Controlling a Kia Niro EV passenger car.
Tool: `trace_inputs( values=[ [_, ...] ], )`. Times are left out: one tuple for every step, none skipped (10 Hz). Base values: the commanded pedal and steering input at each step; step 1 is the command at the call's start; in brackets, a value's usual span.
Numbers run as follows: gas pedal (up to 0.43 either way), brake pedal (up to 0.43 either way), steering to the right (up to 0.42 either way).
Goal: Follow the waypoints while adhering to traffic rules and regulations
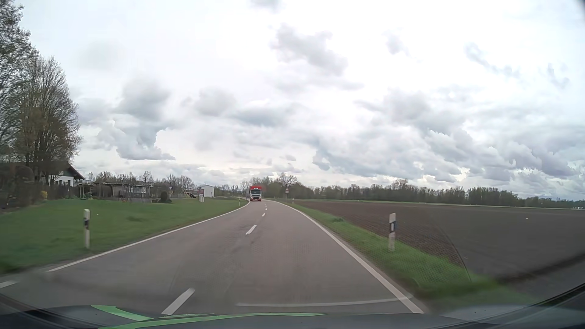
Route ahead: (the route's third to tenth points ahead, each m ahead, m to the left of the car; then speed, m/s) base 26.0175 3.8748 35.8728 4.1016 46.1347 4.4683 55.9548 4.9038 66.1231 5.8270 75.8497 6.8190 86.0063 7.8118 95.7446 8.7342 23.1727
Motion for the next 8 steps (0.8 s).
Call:
trace_inputs(
  values=[
    [0.248, 0.0, -0.005],
    [0.248, 0.0, -0.005],
    [0.248, 0.0, -0.005],
    [0.248, 0.0, -0.005],
    [0.248, 0.0, -0.005],
    [0.248, 0.0, -0.005],
    [0.248, 0.0, -0.005],
    [0.248, 0.0, -0.005]
  ],
)
